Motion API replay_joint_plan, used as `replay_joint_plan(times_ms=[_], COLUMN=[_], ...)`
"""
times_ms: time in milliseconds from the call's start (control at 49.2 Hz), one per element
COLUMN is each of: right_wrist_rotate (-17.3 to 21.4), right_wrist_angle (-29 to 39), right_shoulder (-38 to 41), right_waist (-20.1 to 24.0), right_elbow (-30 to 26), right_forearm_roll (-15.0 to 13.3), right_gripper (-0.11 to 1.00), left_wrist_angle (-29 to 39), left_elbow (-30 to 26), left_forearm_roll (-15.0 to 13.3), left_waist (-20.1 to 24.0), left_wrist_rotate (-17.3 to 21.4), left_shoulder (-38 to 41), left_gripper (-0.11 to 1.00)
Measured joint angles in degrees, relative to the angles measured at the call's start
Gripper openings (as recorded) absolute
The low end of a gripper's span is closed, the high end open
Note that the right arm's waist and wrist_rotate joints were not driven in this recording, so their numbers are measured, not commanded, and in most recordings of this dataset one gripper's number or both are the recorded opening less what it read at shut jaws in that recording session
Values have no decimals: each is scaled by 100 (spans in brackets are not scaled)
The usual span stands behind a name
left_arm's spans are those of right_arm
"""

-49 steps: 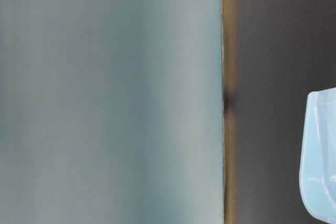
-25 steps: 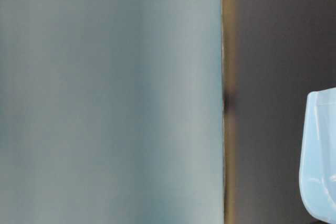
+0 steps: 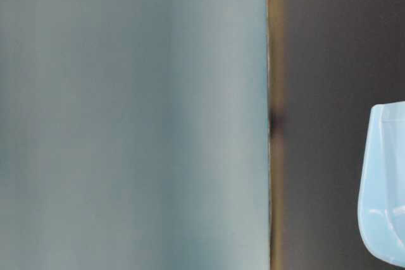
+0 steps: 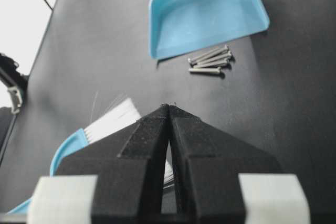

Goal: Hold the dustpan with the left arm, while a human hand uses a hand brush to gather screws into the dustpan.
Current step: 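Close the left gripper on the dustpan handle, then pull the dustpan left and hold it steady with the left gripper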

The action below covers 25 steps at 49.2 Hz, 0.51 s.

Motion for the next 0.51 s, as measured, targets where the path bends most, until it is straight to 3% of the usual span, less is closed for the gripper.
replay_joint_plan(times_ms=[183, 508], right_wrist_rotate=[0, -9], right_wrist_angle=[-9, 0], right_shoulder=[-26, -53], right_waist=[0, 0], right_elbow=[0, 0], right_forearm_roll=[-9, 0], right_gripper=[0, 0], left_wrist_angle=[-9, 378], left_elbow=[70, 79], left_forearm_roll=[0, 0], left_waist=[0, 0], left_wrist_rotate=[-9, 35], left_shoulder=[-185, -1292], left_gripper=[31, 31])
